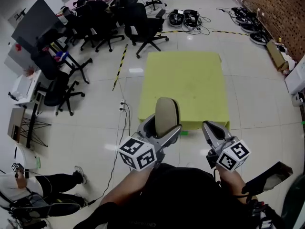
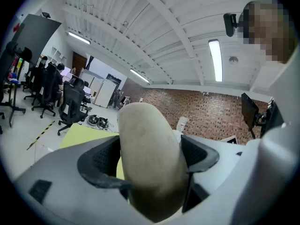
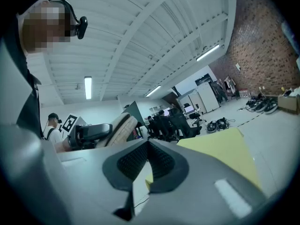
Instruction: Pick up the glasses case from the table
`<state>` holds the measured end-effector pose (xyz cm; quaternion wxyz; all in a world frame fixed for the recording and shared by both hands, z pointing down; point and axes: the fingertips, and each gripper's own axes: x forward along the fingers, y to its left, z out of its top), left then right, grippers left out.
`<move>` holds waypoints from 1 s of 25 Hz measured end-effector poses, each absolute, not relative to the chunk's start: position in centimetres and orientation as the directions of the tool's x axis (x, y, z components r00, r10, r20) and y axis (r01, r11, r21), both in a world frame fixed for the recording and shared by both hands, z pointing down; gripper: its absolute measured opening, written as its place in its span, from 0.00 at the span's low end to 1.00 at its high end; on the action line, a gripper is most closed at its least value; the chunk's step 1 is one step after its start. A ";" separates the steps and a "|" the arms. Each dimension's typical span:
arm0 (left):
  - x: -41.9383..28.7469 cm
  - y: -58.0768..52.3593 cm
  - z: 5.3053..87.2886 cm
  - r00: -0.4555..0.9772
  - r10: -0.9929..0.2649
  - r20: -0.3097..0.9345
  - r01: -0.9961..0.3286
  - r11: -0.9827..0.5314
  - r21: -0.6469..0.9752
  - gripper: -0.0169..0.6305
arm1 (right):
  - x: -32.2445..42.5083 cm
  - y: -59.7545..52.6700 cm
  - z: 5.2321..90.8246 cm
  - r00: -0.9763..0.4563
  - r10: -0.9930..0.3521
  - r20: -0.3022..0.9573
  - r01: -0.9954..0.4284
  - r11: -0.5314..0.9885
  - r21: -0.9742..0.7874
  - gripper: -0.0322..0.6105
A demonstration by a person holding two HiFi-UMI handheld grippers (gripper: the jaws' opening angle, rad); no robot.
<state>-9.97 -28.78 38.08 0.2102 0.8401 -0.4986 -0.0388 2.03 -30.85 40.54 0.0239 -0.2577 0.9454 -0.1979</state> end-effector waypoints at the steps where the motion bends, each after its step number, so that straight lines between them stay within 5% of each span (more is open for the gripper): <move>1: -10.4 -28.8 38.0 0.507 -0.851 0.141 -0.817 -0.422 0.392 0.66 | 1.5 -30.8 40.3 -0.864 -0.501 0.057 -0.482 0.789 -0.381 0.05; 25: -13.9 -28.8 37.4 0.612 -0.787 0.082 -0.745 -0.539 0.393 0.66 | -2.8 -29.2 39.7 -0.812 -0.578 0.081 -0.572 0.761 -0.307 0.05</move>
